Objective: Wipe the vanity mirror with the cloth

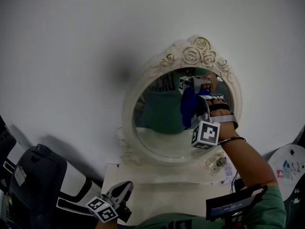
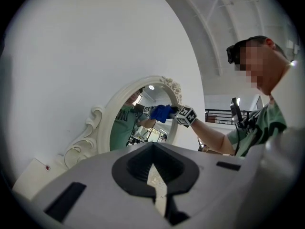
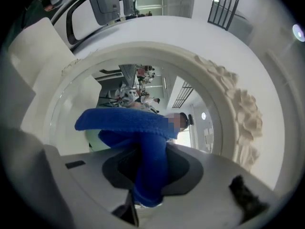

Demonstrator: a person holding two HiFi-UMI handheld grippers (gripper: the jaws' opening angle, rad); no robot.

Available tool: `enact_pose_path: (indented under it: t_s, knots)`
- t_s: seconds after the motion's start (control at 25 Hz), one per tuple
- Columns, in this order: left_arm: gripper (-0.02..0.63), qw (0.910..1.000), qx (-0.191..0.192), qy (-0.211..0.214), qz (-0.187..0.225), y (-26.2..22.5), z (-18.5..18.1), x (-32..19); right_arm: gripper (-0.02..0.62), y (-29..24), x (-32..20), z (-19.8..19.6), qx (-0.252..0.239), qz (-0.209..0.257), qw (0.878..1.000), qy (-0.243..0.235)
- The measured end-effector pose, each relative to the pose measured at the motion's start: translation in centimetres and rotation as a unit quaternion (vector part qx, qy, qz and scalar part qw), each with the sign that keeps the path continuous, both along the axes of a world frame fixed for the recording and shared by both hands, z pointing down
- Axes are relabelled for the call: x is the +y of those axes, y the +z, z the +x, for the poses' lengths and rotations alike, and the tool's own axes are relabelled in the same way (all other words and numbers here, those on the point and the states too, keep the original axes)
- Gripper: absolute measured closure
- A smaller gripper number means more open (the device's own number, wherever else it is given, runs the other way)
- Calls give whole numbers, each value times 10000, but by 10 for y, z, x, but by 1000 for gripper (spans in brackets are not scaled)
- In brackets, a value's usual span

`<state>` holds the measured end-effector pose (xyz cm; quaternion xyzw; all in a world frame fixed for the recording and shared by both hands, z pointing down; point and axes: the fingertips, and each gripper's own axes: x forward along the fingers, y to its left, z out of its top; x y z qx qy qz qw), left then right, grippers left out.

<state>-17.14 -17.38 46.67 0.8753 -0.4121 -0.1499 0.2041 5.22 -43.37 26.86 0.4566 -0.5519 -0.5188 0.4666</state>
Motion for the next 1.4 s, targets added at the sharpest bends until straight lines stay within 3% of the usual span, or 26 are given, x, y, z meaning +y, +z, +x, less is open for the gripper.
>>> enact_pose_path:
  t_s: [0.24, 0.48, 0.6, 0.72, 0.88, 1.04, 1.16, 1.4]
  knots:
    - [609, 9997, -36, 235, -3, -2, 21, -6, 491, 3, -8, 110, 35, 48, 9953, 968]
    - [609, 9998, -37, 193, -6, -2, 19, -3, 491, 4, -9, 124, -73, -37, 9919, 1264]
    - [609, 10000, 2, 57, -69, 2, 8, 1, 491, 0, -2, 81, -142, 25, 9973, 720]
    - [609, 9998, 62, -99, -128, 7, -5, 7, 491, 7, 9, -6, 6, 53, 9997, -235]
    - [609, 9994, 102, -301, -153, 10, -22, 18, 491, 26, 22, -121, 129, -84, 9935, -1128]
    - [609, 9984, 127, -524, -153, 10, -41, 27, 491, 33, 26, -200, 195, -171, 9871, -1580]
    - [609, 9975, 163, -674, -135, 11, -53, 33, 491, 33, 21, -224, 232, -191, 9874, -1551]
    - [609, 9965, 231, -779, -217, 16, -66, 37, 491, 37, 15, -224, 313, -176, 9901, -1356]
